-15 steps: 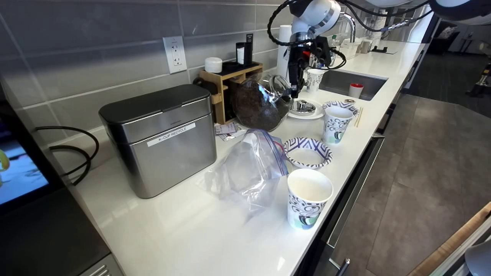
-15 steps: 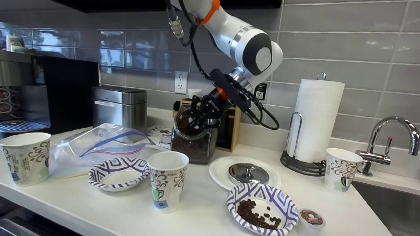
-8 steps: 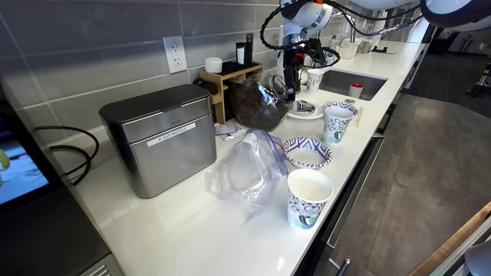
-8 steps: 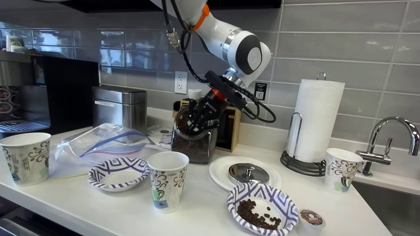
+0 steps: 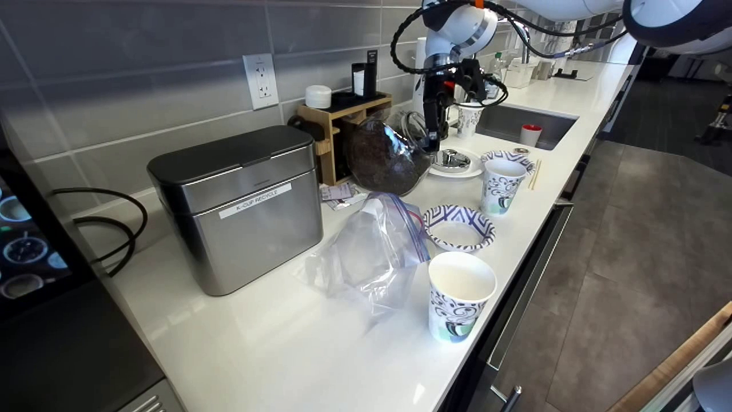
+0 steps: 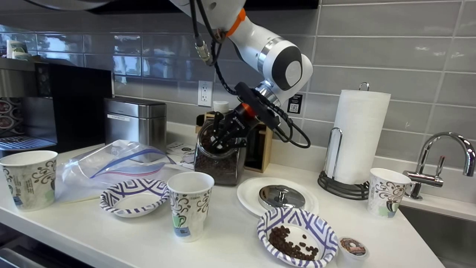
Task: Place the coffee beans from the container in the coffee cup using the silver spoon then pour the beans into the bowl on the right.
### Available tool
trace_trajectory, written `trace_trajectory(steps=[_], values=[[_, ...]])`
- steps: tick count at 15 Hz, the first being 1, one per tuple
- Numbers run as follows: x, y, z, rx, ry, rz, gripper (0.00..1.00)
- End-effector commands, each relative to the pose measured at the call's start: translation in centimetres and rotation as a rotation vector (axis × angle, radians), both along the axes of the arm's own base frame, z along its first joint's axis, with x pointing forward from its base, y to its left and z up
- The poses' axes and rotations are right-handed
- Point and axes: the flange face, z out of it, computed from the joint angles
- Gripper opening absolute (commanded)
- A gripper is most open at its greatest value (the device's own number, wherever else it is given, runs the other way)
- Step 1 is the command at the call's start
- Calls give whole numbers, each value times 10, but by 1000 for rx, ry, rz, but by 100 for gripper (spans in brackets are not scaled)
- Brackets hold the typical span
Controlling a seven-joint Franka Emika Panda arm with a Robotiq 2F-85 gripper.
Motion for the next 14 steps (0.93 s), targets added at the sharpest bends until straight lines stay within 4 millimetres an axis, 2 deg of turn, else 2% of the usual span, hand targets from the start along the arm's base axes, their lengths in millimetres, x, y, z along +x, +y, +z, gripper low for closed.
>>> trace_trajectory(steps=[1, 9, 14], values=[[2, 6, -7, 44, 49, -23, 1], [2, 12, -9, 129, 105, -94, 1], [2, 9, -11, 198, 135, -136, 1]])
